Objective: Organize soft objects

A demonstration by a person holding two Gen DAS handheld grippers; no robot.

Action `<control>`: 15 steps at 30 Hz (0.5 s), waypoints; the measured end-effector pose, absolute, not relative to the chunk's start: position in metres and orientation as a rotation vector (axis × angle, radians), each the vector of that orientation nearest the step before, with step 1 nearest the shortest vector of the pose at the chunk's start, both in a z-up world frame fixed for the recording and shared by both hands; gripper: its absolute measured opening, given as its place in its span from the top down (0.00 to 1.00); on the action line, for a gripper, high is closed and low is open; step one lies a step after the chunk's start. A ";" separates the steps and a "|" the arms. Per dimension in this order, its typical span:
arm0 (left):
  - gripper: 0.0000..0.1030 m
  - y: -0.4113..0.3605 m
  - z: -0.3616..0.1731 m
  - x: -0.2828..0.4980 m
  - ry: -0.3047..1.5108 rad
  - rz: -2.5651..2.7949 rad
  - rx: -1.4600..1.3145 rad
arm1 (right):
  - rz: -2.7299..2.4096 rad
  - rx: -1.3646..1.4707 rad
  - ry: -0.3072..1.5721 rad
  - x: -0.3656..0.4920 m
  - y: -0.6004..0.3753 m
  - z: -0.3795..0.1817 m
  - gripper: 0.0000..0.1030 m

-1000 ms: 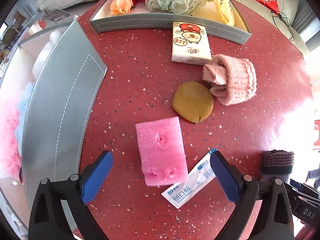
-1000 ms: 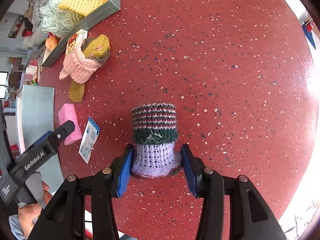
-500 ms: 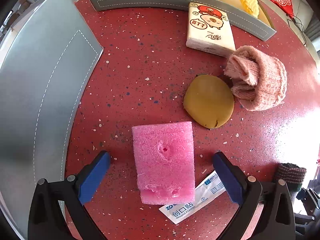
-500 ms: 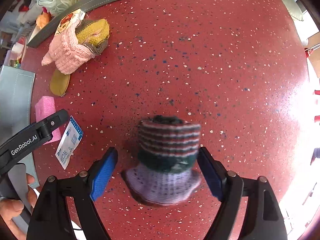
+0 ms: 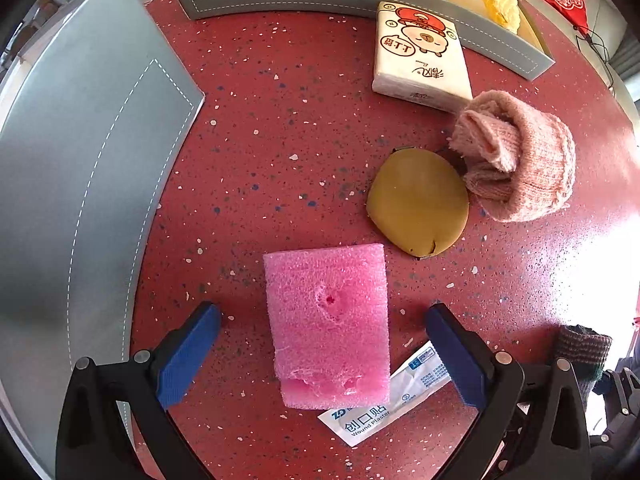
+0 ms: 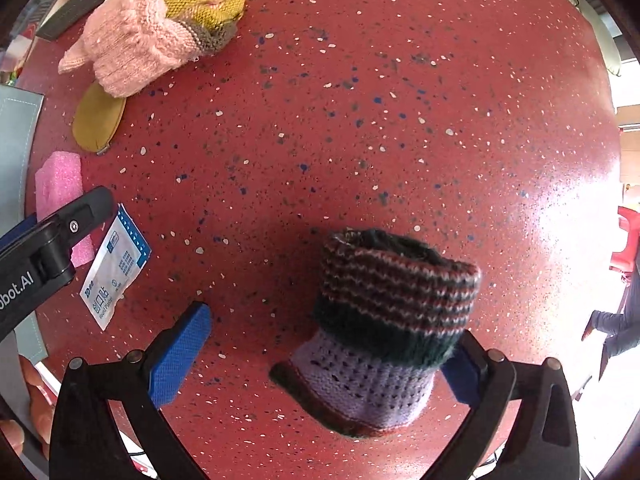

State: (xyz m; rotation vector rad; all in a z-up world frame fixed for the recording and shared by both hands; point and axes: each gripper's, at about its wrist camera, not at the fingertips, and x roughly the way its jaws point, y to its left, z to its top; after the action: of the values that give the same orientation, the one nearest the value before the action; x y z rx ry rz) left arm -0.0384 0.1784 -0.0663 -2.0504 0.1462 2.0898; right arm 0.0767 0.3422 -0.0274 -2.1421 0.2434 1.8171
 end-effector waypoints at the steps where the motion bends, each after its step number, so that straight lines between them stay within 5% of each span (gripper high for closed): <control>1: 0.00 0.179 -0.064 -0.043 0.149 2.081 -2.058 | 1.814 -2.155 0.231 0.075 0.341 -0.028 0.00; 15: 0.00 0.186 -0.070 -0.055 0.159 2.060 -2.075 | 1.824 -2.139 0.232 0.080 0.346 -0.029 0.00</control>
State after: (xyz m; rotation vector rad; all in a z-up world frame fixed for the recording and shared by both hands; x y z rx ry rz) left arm -0.0552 0.1860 -0.0697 -2.0752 0.1588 2.0604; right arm 0.0804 0.3463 -0.0291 -2.1393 0.2319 1.8245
